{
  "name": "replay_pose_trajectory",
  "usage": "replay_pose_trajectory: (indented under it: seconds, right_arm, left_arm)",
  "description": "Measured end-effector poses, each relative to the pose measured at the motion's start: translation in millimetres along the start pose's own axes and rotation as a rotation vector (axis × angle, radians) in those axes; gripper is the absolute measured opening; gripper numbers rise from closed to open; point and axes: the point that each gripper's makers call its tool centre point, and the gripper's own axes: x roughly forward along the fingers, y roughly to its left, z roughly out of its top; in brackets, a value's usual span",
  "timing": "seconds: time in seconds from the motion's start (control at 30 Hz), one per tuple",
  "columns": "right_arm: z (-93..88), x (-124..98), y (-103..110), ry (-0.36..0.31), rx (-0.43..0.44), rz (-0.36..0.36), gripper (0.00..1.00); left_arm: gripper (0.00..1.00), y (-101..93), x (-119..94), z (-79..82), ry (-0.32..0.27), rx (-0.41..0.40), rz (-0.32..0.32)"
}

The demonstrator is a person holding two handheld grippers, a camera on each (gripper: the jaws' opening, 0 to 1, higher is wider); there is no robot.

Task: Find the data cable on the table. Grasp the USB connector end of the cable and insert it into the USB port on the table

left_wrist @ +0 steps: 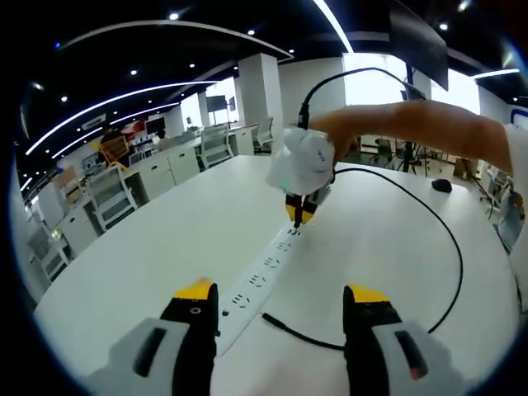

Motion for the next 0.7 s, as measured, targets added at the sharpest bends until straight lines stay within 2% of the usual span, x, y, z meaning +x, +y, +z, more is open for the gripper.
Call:
replay_pose_trajectory:
  seconds: [0.2,0.7]
  right_arm:
    - [-2.6,1.7,0.5,0.112,-0.040,0.019,0.09]
    - [-7.4,2.6,-1.1,0.265,-0.096,0.030,0.09]
  left_arm:
    - [0.61,-0.1,-0.1,1.2,-0.005,-0.001,0.000]
    - [0.61,-0.4,0.1,1.3,-0.006,0.002,-0.003]
